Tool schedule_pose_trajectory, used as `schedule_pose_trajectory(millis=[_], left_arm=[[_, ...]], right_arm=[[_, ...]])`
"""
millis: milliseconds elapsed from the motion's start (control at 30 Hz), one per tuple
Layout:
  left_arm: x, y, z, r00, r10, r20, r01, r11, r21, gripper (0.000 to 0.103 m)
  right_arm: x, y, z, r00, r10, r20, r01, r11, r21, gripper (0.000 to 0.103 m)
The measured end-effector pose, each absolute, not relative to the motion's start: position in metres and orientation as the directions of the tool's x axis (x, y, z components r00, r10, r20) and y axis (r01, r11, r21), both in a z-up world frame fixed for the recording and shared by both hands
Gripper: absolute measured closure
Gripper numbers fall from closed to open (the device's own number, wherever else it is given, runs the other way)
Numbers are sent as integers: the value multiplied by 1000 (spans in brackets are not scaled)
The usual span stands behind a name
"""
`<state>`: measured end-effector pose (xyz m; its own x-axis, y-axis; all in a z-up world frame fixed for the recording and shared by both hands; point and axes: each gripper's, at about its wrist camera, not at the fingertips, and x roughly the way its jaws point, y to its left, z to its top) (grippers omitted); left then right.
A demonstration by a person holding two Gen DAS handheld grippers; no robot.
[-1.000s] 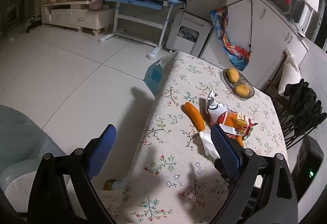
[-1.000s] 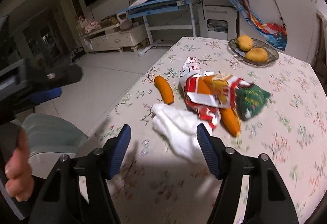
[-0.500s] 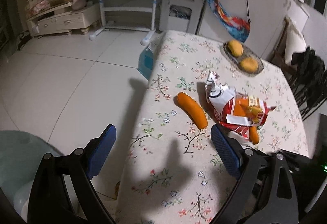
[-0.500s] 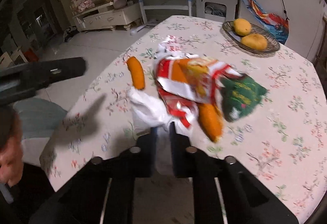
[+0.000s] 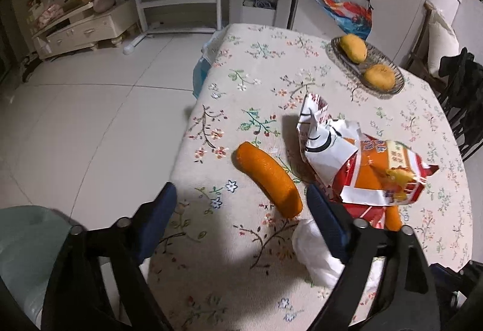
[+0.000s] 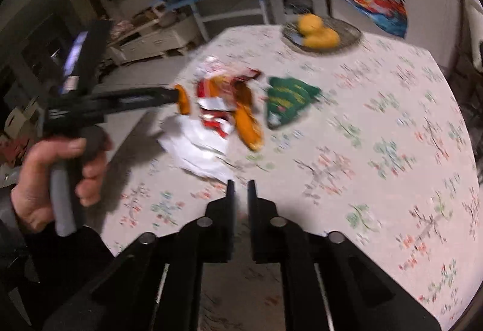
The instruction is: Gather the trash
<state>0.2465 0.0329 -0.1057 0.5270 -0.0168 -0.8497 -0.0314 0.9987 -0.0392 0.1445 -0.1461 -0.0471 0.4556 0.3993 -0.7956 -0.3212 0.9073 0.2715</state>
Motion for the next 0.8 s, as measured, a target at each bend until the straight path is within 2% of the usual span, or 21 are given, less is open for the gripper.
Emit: schedule_pose_trajectory(millis=[67, 300, 500, 633, 667, 700, 733, 767, 800], left_arm=[[250, 31, -110, 514, -26, -858, -20, 999, -42, 33], [258, 35, -108, 497, -91, -863, 8, 995, -100, 35], [264, 42, -109, 463, -127, -877, 24, 991, -131, 35], [263, 34, -109, 462, -118, -879, 57, 993, -103, 35], [264, 33, -110, 461, -115, -880, 58, 993, -99, 35], [265, 33, -110, 460, -112, -881, 57, 994, -97, 35], [265, 33, -111, 461, -106, -881, 51, 994, -93, 35], [265, 34, -111, 463, -99, -881, 43, 995, -89, 35], [266, 35, -111, 465, -96, -880, 36, 995, -90, 35]], right_arm=[[148, -131, -46, 462, 416, -784, -364, 894, 260, 56], [165, -86, -61, 427, 432, -794, -474, 855, 210, 56], [184, -72, -79, 432, 382, -817, -486, 862, 146, 55], [197, -76, -79, 452, 343, -824, -460, 880, 114, 53], [200, -78, -79, 454, 339, -824, -453, 884, 114, 58], [201, -81, -79, 461, 330, -824, -442, 890, 110, 71], [203, -85, -79, 463, 320, -826, -431, 896, 105, 79], [205, -90, -79, 457, 324, -829, -423, 898, 118, 92], [206, -95, -79, 447, 332, -830, -414, 900, 137, 95]])
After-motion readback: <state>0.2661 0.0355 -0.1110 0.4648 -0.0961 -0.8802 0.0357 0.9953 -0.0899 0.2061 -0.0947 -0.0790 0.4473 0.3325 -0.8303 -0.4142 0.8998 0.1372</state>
